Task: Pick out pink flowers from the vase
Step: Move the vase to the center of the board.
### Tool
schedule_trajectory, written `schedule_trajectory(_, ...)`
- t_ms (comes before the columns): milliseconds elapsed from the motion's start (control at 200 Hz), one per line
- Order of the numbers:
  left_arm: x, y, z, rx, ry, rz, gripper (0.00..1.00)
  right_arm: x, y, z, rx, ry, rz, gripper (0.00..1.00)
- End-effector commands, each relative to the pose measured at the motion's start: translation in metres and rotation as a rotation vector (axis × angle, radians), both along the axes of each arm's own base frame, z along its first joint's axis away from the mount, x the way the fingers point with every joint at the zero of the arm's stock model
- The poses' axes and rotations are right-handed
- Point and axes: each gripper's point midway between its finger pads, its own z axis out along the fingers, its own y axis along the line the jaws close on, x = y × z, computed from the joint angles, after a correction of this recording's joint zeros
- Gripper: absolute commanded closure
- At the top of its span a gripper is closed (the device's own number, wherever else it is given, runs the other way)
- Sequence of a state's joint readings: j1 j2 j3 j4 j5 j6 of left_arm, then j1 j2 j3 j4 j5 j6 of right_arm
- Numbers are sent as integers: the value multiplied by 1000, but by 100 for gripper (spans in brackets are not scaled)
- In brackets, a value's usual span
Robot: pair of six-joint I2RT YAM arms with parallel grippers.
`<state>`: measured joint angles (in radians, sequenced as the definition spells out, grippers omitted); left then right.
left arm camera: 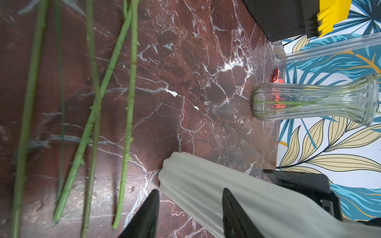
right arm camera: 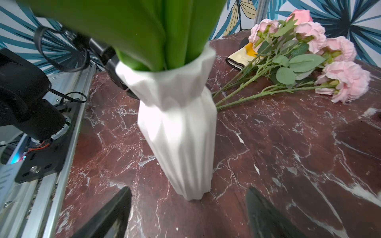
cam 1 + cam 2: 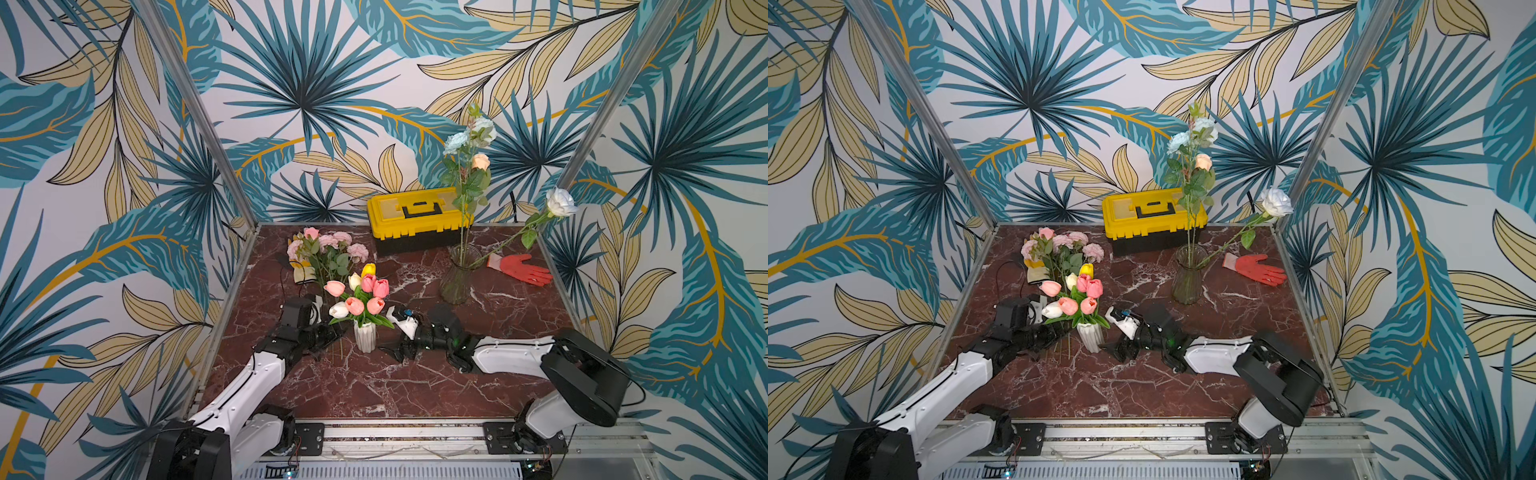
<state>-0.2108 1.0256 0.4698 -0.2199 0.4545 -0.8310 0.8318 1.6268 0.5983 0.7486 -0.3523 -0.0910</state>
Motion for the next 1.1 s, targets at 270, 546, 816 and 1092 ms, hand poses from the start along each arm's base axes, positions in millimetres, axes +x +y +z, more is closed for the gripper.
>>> schedule_trajectory(270,18,-7,10,-23,-10,-16,50,30,35,24,206,-184,-108,14)
schedule_trajectory(546,23,-20,9,-37,-11,-68,51,23,48,19,208,-155,-49,33)
schedule_trajectory(816,22,-28,12,-27,-25,-100,51,28,31,20,196,-180,-126,52)
schedule_trajectory(1092,18,-22,15,-17,-49,-73,51,43,-22,26,139,-304,-344,55)
